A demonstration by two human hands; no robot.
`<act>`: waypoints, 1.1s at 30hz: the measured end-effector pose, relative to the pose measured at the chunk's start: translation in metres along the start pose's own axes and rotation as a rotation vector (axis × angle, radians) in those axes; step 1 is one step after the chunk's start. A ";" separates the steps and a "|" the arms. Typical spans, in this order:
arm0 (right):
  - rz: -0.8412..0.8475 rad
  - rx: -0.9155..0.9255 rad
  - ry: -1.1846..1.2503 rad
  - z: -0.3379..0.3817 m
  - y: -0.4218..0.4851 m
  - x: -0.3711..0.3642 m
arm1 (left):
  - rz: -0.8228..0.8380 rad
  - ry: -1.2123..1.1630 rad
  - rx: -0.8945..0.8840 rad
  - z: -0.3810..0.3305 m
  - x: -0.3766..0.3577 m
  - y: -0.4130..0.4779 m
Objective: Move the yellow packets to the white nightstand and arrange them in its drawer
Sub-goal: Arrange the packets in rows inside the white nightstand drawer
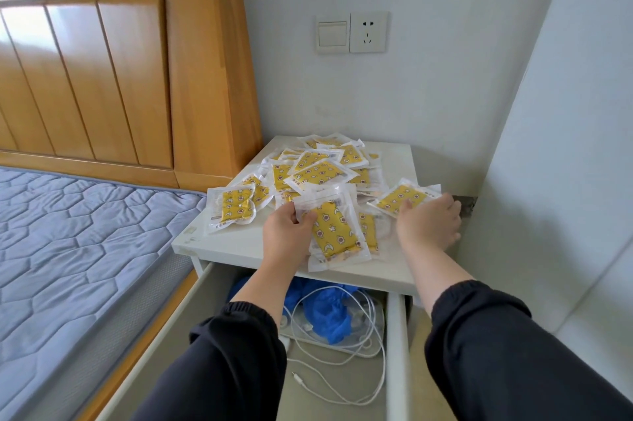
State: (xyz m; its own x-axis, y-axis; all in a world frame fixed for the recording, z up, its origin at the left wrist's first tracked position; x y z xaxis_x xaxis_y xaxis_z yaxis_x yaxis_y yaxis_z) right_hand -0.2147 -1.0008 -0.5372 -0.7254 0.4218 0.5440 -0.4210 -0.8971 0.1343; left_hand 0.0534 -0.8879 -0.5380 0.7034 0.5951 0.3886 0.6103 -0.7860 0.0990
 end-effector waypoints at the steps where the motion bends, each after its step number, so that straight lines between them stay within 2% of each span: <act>1: 0.021 -0.017 -0.013 -0.001 0.002 -0.004 | 0.000 0.010 -0.006 -0.001 0.000 0.000; 7: 0.042 -0.023 -0.007 0.001 0.003 -0.004 | -0.010 0.023 -0.009 0.000 0.002 0.002; 15: 0.083 -0.143 0.222 -0.011 0.003 -0.003 | -0.020 0.011 -0.025 -0.001 0.002 0.001; 23: 0.098 -0.113 0.243 -0.006 -0.003 0.005 | -0.025 0.001 -0.043 -0.002 0.002 0.003; 30: 0.148 -0.021 0.217 -0.002 -0.003 -0.005 | -0.015 0.009 -0.032 0.000 0.001 0.005; 33: 0.114 0.022 0.231 0.002 -0.006 -0.002 | -0.017 0.009 -0.032 0.000 0.001 0.005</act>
State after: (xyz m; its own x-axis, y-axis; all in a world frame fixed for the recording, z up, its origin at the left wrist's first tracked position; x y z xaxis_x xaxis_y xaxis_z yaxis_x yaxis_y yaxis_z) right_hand -0.2095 -0.9966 -0.5376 -0.8734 0.3346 0.3537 -0.3193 -0.9421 0.1027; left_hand 0.0572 -0.8915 -0.5372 0.6892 0.6073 0.3951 0.6103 -0.7806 0.1352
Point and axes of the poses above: each hand's wrist, its own y-axis towards the middle knuckle, its own x-axis out of the back of the hand, z = x × y, the point moved 10 cm from there along y, towards the middle knuckle, and after that the axes turned 6 degrees about y, right-handed, at the moved point
